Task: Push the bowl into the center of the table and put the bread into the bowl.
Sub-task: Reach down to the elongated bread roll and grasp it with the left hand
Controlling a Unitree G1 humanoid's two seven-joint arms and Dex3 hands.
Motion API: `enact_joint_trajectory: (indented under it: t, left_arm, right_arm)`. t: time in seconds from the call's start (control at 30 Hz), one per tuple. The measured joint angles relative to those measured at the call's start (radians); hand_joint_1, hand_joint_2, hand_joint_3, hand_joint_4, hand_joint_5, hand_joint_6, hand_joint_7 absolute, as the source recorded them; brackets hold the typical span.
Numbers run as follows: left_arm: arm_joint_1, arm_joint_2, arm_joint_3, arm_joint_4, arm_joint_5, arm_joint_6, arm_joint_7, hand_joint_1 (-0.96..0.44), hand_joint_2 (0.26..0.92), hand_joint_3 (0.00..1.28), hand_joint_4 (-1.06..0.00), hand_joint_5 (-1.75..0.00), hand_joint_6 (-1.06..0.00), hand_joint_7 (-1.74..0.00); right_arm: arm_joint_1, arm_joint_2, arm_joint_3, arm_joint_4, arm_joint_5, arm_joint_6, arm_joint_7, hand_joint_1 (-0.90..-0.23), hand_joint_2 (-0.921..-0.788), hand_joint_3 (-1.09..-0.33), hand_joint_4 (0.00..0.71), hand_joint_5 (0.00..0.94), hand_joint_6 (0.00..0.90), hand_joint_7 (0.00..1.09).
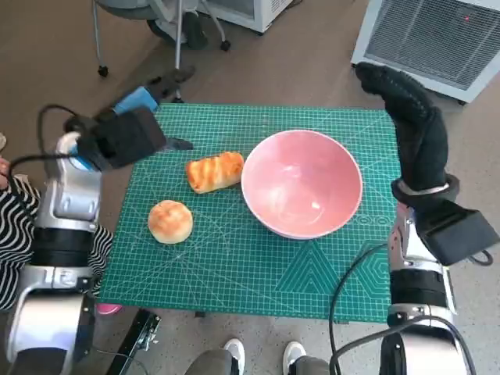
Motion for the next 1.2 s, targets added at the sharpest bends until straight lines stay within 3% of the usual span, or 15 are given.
enact_joint_trajectory:
  t: [0.57, 1.2]
  left_arm:
    - [-0.050, -0.055, -0.131, 0.136, 0.031, 0.051, 0.014, -0.25, 0.701, 0.00, -0.06, 0.00, -0.26, -0.01]
    - [-0.217, -0.150, -0.258, 0.519, 0.113, 0.107, 0.100, -0.27, 0.707, 0.00, -0.07, 0.00, -0.25, 0.00]
  right_arm:
    - [0.006, 0.000, 0.006, -0.027, 0.003, 0.029, -0.008, -0.745, -0.921, -0.729, 0.159, 0.004, 0.043, 0.40]
    - [0.017, -0.004, -0.001, -0.036, 0.010, 0.044, -0.008, -0.751, -0.921, -0.726, 0.158, 0.002, 0.033, 0.42]
